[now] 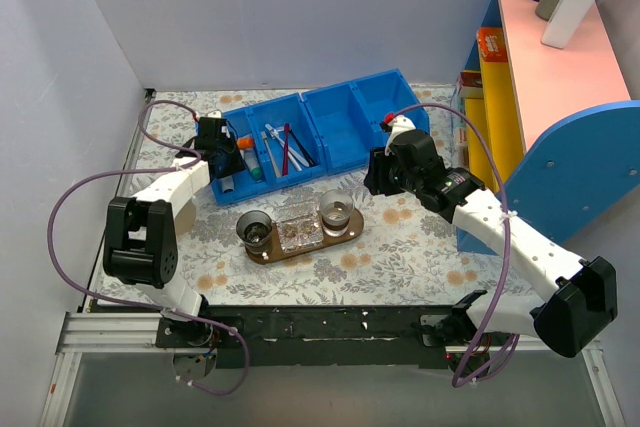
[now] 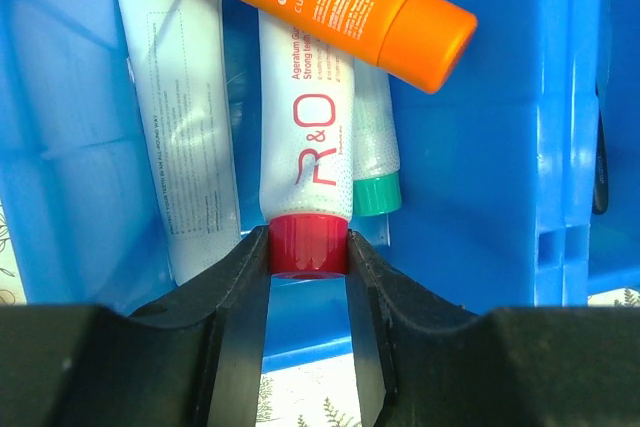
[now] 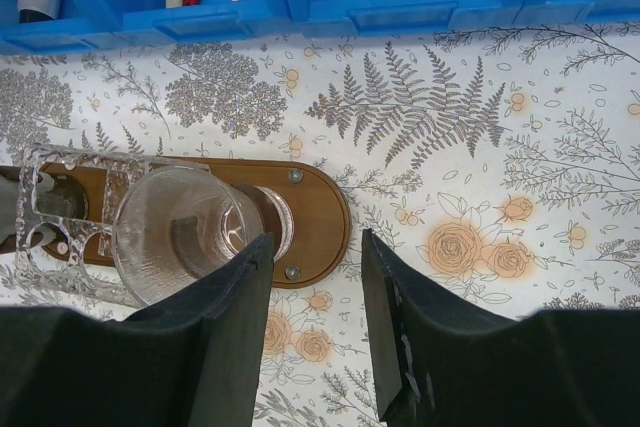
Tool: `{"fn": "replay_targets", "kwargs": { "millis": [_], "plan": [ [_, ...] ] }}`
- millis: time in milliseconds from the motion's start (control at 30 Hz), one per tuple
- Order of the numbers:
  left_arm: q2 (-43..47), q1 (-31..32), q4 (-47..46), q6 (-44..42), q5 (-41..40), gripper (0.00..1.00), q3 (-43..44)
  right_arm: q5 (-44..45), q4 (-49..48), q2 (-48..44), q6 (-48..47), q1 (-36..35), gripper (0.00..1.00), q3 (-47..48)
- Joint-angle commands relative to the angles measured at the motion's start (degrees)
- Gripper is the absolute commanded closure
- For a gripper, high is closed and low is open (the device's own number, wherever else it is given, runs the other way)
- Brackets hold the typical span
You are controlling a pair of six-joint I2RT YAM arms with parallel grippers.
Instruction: Prepare toiletry sets of a toothbrush and toothpaste on the tray
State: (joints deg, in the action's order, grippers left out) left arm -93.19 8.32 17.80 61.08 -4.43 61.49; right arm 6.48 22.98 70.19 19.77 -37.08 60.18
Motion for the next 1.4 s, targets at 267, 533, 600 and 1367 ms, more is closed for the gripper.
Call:
{"fn": "replay_targets", "kwargs": {
  "millis": [267,533,600,1367],
  "plan": [
    [8.4,-0.2,-3.1,-2.1,1.5,1.0,-1.6,0.0,-0.6,-1.2,1.2,0.4,0.52,-0.6],
    [11.2,-0.2,-3.7,-3.3,2.0,1.0,-2.3,0.0,-0.6,-1.6,1.3,0.3,0.53,-0.7],
    [11.6,-0.2,-3.7,-3.6,2.1,1.0,-2.3,0.1,-0.5,-1.7,1.4,0.3,0.53,-0.3],
    [19.6,-0.2,-7.4,-4.8,1.5,1.0,-5.1,-2.9,-0.7,-0.3,-0.5,0.3,0.53,4.7]
  ]
}}
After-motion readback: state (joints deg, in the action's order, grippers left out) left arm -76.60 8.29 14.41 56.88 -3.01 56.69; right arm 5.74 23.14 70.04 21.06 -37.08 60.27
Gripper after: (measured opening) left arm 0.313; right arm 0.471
